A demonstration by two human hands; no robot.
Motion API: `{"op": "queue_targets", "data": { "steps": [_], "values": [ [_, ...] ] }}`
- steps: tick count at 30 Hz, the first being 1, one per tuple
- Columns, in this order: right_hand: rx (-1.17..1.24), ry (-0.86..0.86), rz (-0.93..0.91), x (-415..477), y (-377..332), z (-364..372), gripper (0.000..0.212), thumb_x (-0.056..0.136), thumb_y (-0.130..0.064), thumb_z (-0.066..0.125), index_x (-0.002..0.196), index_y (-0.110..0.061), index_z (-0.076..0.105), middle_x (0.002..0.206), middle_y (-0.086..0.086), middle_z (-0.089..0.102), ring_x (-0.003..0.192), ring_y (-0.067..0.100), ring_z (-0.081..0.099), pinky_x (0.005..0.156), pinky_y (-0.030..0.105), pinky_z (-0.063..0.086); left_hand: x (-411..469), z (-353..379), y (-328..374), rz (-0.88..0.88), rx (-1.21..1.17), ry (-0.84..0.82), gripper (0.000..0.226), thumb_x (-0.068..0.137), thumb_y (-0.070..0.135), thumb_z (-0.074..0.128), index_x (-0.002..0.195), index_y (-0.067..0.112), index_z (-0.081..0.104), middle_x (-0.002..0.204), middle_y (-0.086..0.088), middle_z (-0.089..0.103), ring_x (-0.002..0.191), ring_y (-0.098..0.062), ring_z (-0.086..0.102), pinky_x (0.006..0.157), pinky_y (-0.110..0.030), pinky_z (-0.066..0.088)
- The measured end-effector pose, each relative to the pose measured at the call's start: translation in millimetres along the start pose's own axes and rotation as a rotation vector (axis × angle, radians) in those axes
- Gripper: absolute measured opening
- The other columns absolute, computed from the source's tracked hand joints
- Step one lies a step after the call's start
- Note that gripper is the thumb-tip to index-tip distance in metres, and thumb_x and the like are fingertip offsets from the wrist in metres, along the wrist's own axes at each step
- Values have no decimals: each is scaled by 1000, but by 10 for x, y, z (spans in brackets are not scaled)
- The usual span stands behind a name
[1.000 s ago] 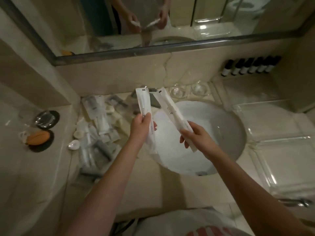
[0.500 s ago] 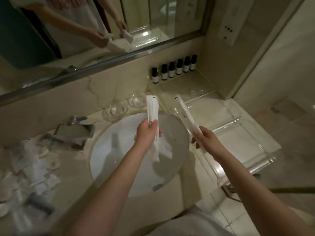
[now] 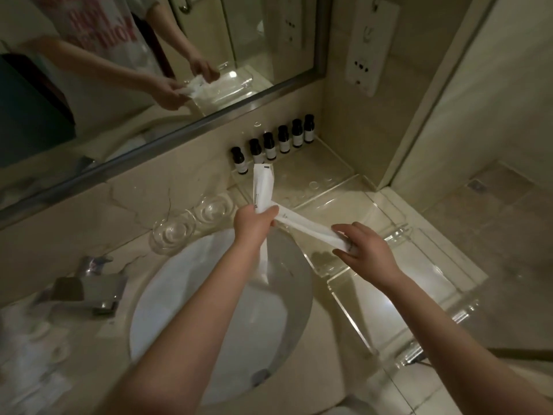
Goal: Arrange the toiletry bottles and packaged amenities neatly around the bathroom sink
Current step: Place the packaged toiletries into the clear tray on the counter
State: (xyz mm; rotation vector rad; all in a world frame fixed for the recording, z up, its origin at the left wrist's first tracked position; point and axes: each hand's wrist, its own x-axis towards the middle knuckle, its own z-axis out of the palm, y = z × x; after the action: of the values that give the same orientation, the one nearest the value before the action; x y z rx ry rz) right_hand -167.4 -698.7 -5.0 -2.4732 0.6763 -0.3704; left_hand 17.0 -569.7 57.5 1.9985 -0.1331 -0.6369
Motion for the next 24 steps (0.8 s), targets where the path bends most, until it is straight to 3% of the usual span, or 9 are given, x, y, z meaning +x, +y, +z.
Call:
{"op": "queue_targets", "data": {
  "steps": [2, 6, 9, 11, 13, 18, 24],
  "values": [
    [18, -21, 50, 66, 42, 0, 53, 70, -20, 77, 120, -20, 59, 91, -1, 58, 83, 21, 57, 66, 27, 41, 16, 26, -19, 23, -15, -11, 16, 86, 15, 60, 95, 3, 64, 62, 1, 61, 52, -10, 53, 38, -9, 39],
    [223, -112, 308, 231, 124, -40, 53, 67, -22, 81, 115, -24, 59, 85, -4, 57, 80, 19, 56, 76, 34, 47, 43, 5, -20, 107, -46, 69, 12, 88, 16, 59, 93, 6, 63, 65, 4, 62, 52, -6, 53, 46, -16, 42],
    [663, -71, 490, 293, 207, -51, 45, 69, -16, 81, 108, -21, 60, 92, -1, 55, 76, 17, 55, 73, 33, 50, 72, -21, -22, 139, -108, 102, 7, 89, 15, 58, 92, 9, 59, 64, 3, 61, 35, 1, 47, 37, -11, 36],
    [1008, 6, 596, 338, 203, -24, 34, 79, -12, 73, 108, -15, 56, 99, 5, 55, 72, 18, 58, 66, 27, 55, 77, -2, -47, 132, -136, 90, 7, 89, 14, 58, 94, 10, 58, 65, 3, 61, 33, 3, 45, 35, -10, 35],
    [1189, 94, 718, 412, 161, 16, 27, 85, -13, 66, 108, -13, 53, 99, 8, 55, 70, 17, 59, 62, 24, 54, 87, 47, -112, 113, -106, 55, 8, 89, 15, 58, 95, 10, 58, 69, 0, 64, 34, 3, 46, 36, -9, 36],
    [1186, 357, 915, 627, 236, 91, 36, 82, -12, 69, 108, -19, 46, 106, 9, 49, 70, 15, 54, 60, 24, 47, 145, 213, -284, 62, 52, -66, 15, 85, 13, 59, 97, 7, 62, 77, -7, 69, 39, -1, 47, 45, -20, 41],
    [933, 336, 760, 969, 599, -67, 38, 81, -2, 66, 107, -17, 43, 104, 10, 47, 70, 15, 53, 54, 20, 49, 260, 263, -365, 67, 102, 22, 9, 81, 19, 61, 78, 11, 63, 64, 1, 62, 62, -21, 56, 59, -33, 46]
  ]
}}
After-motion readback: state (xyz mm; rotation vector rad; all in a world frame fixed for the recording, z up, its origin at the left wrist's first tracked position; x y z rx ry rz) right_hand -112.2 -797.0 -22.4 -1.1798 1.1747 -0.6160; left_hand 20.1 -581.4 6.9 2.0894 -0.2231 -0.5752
